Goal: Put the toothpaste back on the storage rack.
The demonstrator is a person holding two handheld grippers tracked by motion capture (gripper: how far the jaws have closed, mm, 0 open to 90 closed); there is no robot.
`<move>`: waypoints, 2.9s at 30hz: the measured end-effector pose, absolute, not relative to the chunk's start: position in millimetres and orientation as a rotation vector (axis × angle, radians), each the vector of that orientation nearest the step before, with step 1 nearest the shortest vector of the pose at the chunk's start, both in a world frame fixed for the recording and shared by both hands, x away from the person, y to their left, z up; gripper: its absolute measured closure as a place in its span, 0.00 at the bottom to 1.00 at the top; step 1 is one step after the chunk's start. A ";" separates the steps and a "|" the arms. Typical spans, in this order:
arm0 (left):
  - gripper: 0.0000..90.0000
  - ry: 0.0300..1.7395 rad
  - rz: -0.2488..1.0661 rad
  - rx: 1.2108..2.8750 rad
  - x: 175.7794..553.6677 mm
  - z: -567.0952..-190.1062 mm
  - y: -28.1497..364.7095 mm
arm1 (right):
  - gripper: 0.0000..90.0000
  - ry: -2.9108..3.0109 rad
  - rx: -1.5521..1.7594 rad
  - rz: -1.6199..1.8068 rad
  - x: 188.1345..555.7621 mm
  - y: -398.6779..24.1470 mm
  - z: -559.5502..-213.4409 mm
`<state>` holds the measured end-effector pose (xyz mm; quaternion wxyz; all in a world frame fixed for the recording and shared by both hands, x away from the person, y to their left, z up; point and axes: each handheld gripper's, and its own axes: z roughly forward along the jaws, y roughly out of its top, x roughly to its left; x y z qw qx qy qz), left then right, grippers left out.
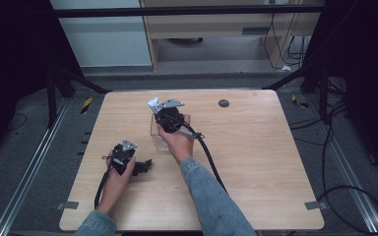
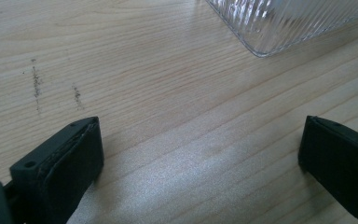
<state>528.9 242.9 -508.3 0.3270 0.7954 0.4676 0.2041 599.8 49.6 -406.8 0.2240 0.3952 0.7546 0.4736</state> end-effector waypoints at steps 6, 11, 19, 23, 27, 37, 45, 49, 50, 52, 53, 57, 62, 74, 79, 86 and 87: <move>0.00 1.225 0.535 2.083 528.9 -508.3 242.9 | 0.88 2.080 1.097 1.305 600.8 50.9 -407.1; 0.00 1.225 0.535 2.083 528.9 -508.3 242.9 | 0.87 2.082 1.103 1.309 601.9 53.2 -407.0; 0.00 1.225 0.535 2.084 528.9 -508.3 242.9 | 0.87 2.091 1.104 1.307 602.8 56.3 -406.4; 0.00 1.225 0.535 2.084 528.9 -508.3 242.9 | 0.87 2.095 1.098 1.310 602.7 56.5 -406.5; 0.00 1.225 0.535 2.084 528.9 -508.3 242.9 | 0.86 2.098 1.098 1.312 602.8 56.4 -406.6; 0.00 1.225 0.535 2.084 528.9 -508.3 242.9 | 0.85 2.106 1.104 1.324 602.2 55.5 -406.0; 0.00 1.225 0.535 2.084 528.9 -508.2 242.9 | 0.85 2.115 1.099 1.327 600.2 53.3 -405.4; 0.00 1.225 0.535 2.084 528.9 -508.3 242.9 | 0.85 2.116 1.100 1.330 599.8 52.3 -404.9; 0.00 1.225 0.535 2.084 528.9 -508.3 242.9 | 0.85 2.116 1.100 1.330 599.8 52.3 -404.9; 0.00 1.225 0.535 2.083 528.9 -508.3 242.9 | 0.85 2.121 1.099 1.332 599.2 52.7 -404.8; 0.00 1.225 0.535 2.084 528.9 -508.3 242.9 | 0.85 2.123 1.097 1.332 599.0 52.8 -404.8; 0.00 1.225 0.535 2.083 528.9 -508.3 242.9 | 0.85 2.128 1.092 1.334 597.8 53.9 -404.8; 0.00 1.226 0.535 2.082 528.9 -508.3 242.9 | 0.85 2.135 1.091 1.337 597.1 54.4 -405.0; 0.00 1.226 0.535 2.083 528.9 -508.3 242.9 | 0.85 2.139 1.089 1.338 595.8 53.9 -404.4; 0.00 1.226 0.535 2.083 528.9 -508.3 242.9 | 0.85 2.138 1.092 1.336 595.2 51.4 -405.4; 0.00 1.226 0.535 2.083 528.9 -508.3 242.9 | 0.84 2.136 1.095 1.329 594.3 46.5 -404.1; 0.00 1.226 0.535 2.083 528.9 -508.3 242.9 | 0.84 2.136 1.097 1.328 593.8 45.6 -403.7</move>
